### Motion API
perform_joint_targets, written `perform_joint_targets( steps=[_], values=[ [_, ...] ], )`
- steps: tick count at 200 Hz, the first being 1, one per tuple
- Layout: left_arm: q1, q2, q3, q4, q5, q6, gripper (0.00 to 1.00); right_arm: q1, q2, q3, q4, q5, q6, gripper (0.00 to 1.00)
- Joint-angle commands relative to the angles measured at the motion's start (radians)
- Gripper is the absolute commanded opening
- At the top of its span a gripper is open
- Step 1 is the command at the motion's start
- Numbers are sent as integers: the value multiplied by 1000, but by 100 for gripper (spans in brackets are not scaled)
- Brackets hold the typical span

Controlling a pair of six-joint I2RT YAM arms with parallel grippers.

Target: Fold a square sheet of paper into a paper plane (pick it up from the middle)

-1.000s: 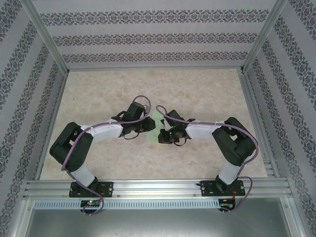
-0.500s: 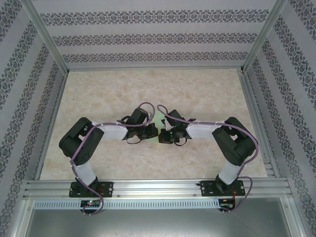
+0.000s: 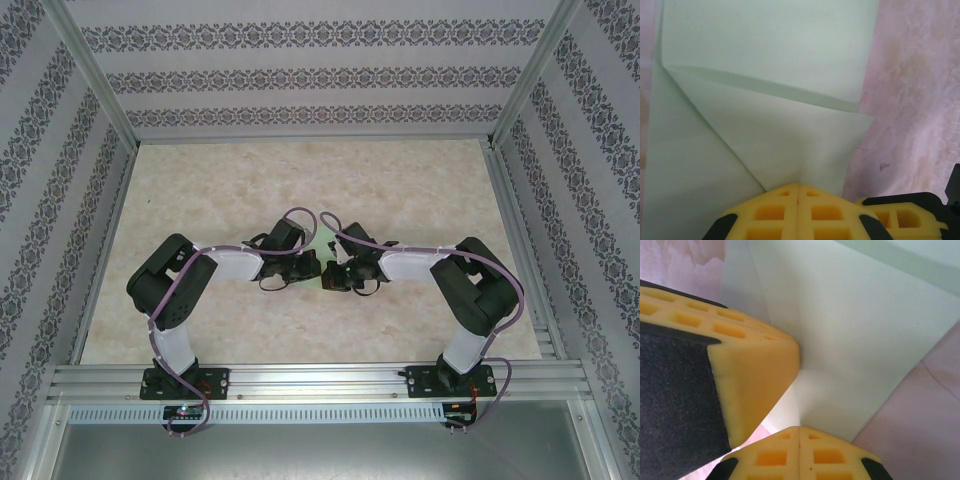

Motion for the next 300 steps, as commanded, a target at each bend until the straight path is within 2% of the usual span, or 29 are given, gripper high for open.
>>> perform_joint_targets(
  steps=[1, 125, 158, 224, 250, 300],
  values=[
    [24, 20, 29, -96, -102, 54, 3, -5, 39, -64, -111, 59, -24, 0],
    [147, 80, 166, -221, -196, 177, 3, -1, 43, -99, -89, 37, -11, 0],
    [173, 70, 208, -242, -181, 215, 4, 4, 45, -94, -86, 37, -8, 0],
    [120, -110, 74, -75, 6, 162, 5, 6, 28, -97, -86, 42, 0, 0],
    [78, -83, 52, -8, 61, 124, 5, 6, 21, -87, -87, 39, 2, 0],
    [40, 26, 92, -22, 42, 115, 4, 6, 9, -50, -85, 34, 6, 0]
  ],
)
